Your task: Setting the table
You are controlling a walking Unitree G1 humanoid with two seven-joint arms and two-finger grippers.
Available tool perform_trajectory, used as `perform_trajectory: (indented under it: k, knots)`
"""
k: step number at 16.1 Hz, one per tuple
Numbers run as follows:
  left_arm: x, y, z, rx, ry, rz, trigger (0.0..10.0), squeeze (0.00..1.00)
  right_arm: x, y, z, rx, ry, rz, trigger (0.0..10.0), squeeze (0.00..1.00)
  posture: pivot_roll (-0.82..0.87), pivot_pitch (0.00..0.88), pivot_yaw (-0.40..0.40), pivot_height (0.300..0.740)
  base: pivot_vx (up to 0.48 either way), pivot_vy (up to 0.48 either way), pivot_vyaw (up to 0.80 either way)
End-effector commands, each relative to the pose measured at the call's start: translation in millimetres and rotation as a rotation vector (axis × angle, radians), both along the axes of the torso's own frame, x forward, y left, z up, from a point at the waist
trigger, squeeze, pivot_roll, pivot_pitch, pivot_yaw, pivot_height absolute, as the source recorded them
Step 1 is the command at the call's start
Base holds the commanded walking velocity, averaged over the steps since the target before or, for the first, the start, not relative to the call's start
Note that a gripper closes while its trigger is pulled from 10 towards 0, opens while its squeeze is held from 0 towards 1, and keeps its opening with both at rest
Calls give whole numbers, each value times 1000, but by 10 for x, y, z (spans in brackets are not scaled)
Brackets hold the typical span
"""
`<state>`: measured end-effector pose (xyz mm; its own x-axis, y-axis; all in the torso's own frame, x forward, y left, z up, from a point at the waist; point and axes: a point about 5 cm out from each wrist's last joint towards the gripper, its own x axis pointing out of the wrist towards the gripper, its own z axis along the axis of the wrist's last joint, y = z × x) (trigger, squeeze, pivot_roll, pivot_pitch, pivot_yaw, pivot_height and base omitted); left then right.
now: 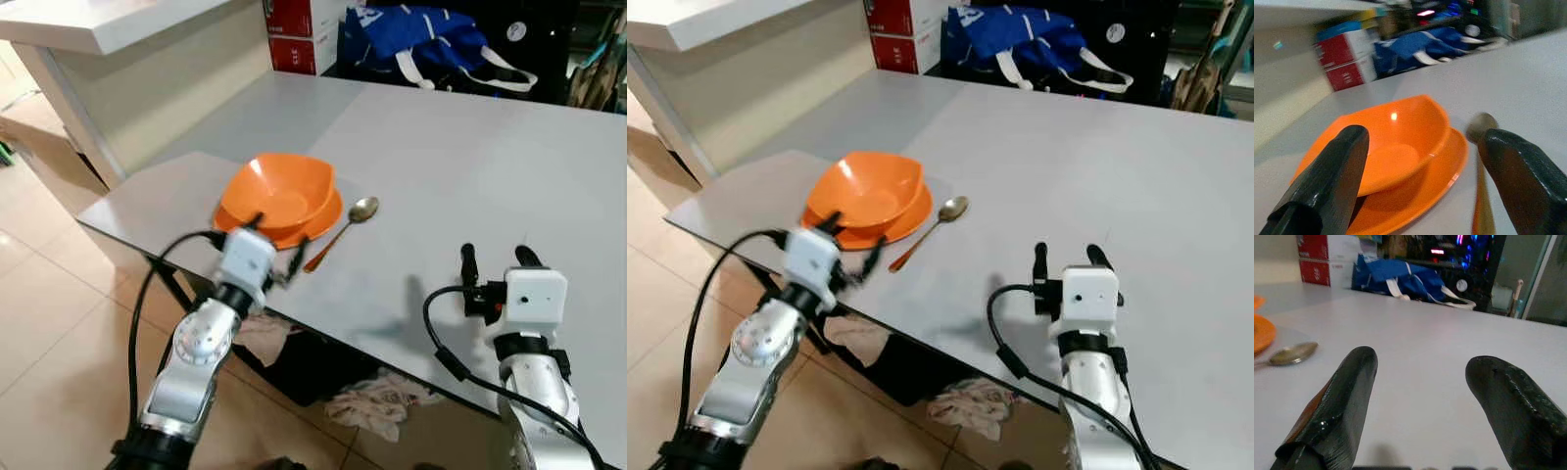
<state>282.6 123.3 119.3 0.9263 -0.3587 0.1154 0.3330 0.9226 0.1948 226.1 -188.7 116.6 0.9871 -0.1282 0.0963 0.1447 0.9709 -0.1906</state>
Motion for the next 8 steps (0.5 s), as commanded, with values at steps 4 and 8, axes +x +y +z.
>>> perform_trajectory:
  k: [4,8]
  knots:
    - [157,109,-31,-143,87,171,10000,0,82,-6,74,14,-29,17,10000,0,-101,0,113,723,0,0,0]
    - [255,163,-90,-213,167,280,10000,0,87,-33,66,15,-28,9,10000,0,-110,0,116,723,0,0,0]
